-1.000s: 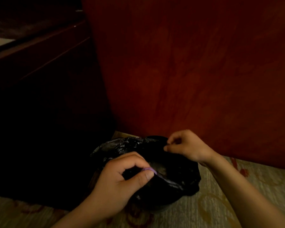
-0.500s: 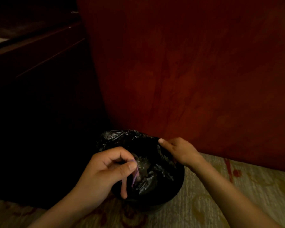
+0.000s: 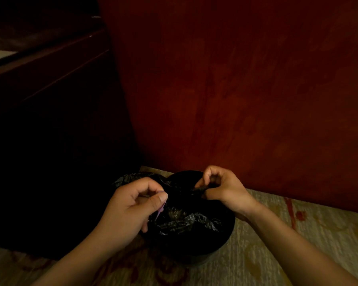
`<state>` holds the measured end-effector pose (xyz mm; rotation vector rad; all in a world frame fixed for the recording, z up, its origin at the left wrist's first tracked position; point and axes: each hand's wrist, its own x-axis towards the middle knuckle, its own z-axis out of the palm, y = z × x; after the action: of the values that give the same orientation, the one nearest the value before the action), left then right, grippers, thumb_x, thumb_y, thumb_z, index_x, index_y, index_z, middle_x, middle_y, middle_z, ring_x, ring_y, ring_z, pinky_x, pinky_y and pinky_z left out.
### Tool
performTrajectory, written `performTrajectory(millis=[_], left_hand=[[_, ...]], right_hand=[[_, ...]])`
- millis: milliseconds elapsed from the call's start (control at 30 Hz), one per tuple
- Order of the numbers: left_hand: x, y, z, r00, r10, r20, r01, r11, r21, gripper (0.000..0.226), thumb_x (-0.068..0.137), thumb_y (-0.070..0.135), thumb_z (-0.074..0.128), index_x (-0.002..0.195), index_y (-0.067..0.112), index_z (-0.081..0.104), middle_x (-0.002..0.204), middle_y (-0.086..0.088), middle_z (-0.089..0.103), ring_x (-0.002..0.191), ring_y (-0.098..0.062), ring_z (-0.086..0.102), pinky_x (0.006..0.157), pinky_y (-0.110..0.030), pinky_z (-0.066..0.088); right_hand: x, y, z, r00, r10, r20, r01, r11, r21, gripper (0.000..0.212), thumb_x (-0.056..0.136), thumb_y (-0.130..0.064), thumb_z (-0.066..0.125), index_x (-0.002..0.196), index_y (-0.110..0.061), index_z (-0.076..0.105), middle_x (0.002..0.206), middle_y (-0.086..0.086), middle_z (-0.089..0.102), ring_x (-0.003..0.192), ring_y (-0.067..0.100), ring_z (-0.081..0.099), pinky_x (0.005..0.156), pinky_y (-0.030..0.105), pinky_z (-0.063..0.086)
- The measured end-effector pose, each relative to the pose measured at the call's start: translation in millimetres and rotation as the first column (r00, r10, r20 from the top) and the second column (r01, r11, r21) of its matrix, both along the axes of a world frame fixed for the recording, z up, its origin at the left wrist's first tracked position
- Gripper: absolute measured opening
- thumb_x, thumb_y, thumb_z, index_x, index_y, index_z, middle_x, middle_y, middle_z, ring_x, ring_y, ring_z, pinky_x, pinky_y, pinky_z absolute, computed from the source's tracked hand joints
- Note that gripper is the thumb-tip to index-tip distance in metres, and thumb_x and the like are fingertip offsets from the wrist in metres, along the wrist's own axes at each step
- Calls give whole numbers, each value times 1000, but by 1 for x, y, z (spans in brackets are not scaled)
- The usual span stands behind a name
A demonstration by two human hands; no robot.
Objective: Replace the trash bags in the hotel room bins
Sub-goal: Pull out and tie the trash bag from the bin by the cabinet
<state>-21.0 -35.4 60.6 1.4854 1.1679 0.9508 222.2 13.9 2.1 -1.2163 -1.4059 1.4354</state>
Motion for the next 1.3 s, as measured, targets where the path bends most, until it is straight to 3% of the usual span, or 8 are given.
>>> performTrajectory(millis=[100,267,433,667,833,967,1133,1300], left_hand=[[-2,0,-3,1000,-1,-10,1,1000,7,16,82,33,61,71,23,67,64,-13,64,39,-16,47,44,-26,43],[-6,2,-8,1000,6,-26,-5,999,45,19,88,35,65,71,25,68,63,-13,64,40,-16,50,47,-26,45],[-7,9,9,980,141,140,-170,959,225,12,86,23,61,78,22,70,71,-9,68,64,-19,65,65,-22,52],[-9,8,18,951,84,298,-109,992,69,22,82,32,66,76,11,66,59,-7,54,36,-16,39,44,-27,37],[-16,2,19,983,-3,182,18,996,-83,19,84,28,67,75,11,67,55,-9,50,32,-9,27,36,-14,22],[-17,1,20,992,-121,-46,112,980,-165,17,87,23,66,71,17,67,57,0,52,41,-6,36,42,-17,31],[-11,10,0,783,143,-605,100,931,350,17,90,48,53,82,35,60,130,24,44,71,-6,58,60,-27,49],[-15,32,-19,600,94,-795,58,985,161,18,93,43,58,79,32,54,163,7,16,74,-6,64,71,-37,54]], right_hand=[[1,-1,6,996,89,16,-87,992,-95,34,73,-3,85,100,-6,66,83,13,73,70,17,67,63,26,52],[-3,1,8,780,78,621,-112,994,15,19,78,-25,84,95,-24,75,72,-7,71,58,0,62,56,19,44],[-1,-8,43,815,-503,289,196,708,679,7,83,-13,80,86,-19,78,86,-13,71,80,3,67,73,19,52],[19,12,18,550,10,835,44,998,-41,99,79,-77,54,156,-23,23,157,5,35,139,28,43,107,43,45],[21,19,-5,634,-121,764,73,993,97,72,87,-67,55,146,-27,47,126,0,66,119,26,56,93,40,51],[13,1,-2,814,-64,577,-43,985,169,24,86,-48,71,93,-26,79,90,-7,76,86,10,70,78,46,56],[-7,-31,-11,815,-104,569,-362,675,643,5,87,-15,73,83,-12,76,91,-3,72,93,10,64,78,19,50],[-12,-43,-13,797,-106,594,-453,546,705,27,79,11,60,72,-13,69,107,-4,75,75,15,52,62,24,43]])
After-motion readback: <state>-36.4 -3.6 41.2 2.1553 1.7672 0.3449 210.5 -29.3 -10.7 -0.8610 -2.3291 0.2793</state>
